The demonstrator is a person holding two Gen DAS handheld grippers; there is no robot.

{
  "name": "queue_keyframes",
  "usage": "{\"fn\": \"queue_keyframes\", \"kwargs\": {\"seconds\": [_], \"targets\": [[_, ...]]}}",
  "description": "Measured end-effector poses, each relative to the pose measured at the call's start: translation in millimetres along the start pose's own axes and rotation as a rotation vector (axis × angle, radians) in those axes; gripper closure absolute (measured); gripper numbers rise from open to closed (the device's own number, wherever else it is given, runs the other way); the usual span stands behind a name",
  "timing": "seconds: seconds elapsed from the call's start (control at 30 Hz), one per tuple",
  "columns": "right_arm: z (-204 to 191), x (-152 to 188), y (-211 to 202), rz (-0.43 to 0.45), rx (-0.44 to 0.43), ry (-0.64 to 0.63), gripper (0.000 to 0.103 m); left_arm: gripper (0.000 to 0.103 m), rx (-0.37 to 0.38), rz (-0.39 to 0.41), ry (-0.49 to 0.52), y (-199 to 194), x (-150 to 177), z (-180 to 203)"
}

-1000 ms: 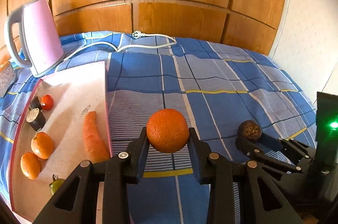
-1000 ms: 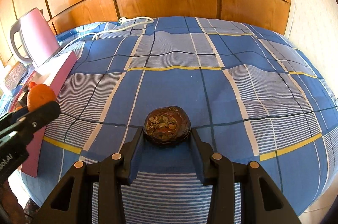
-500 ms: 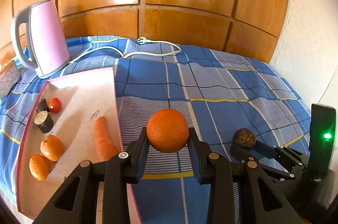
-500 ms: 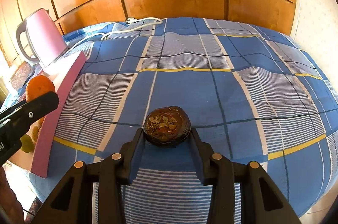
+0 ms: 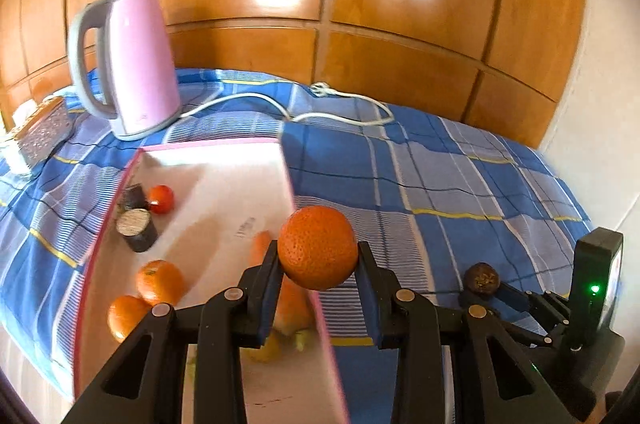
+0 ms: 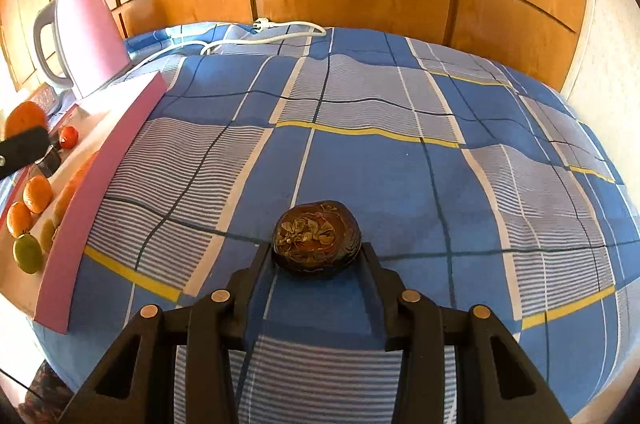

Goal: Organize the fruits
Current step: 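Carry the orange over the tray with left gripper while right gripper carries the passion fruit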

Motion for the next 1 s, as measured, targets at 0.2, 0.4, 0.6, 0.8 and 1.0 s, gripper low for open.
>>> {"fn": "queue_keyframes", "kwargs": {"seconds": [0.2,0.4,0.6,0.8,1.0], "targets": [[-2,-4,4,0.008,-0.010,-0.004,0.060,0.068,-0.057,0.000,-0.045,-4,-1,-36],[-8,-8,3,0.013,-0.050,-0.007,0.061,0.068,-0.111,-0.005,-0.097,-6,4,-71],[-26,-15,-5,0.027,-0.105,-0.025,0.061,0.068,-0.153,-0.002,-0.143,-9,5,-100],[-60,-28,-19,0.057,-0.178,-0.102,0.061,0.068,-0.180,0.002,-0.174,-12,7,-122],[-103,-41,-28,0.069,-0.254,-0.194,0.061,0.068,-0.189,0.000,-0.198,-13,8,-133]]}}
Point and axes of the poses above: each gripper's, at about its wrist camera, not at the fingertips, and y roughly the way its jaws point, z to its right, x to its underside, the point moved 7 cm from there along y, roughly the way its jaws point, and after that the axes turned 2 degrees about -z, right-handed, at the moved point
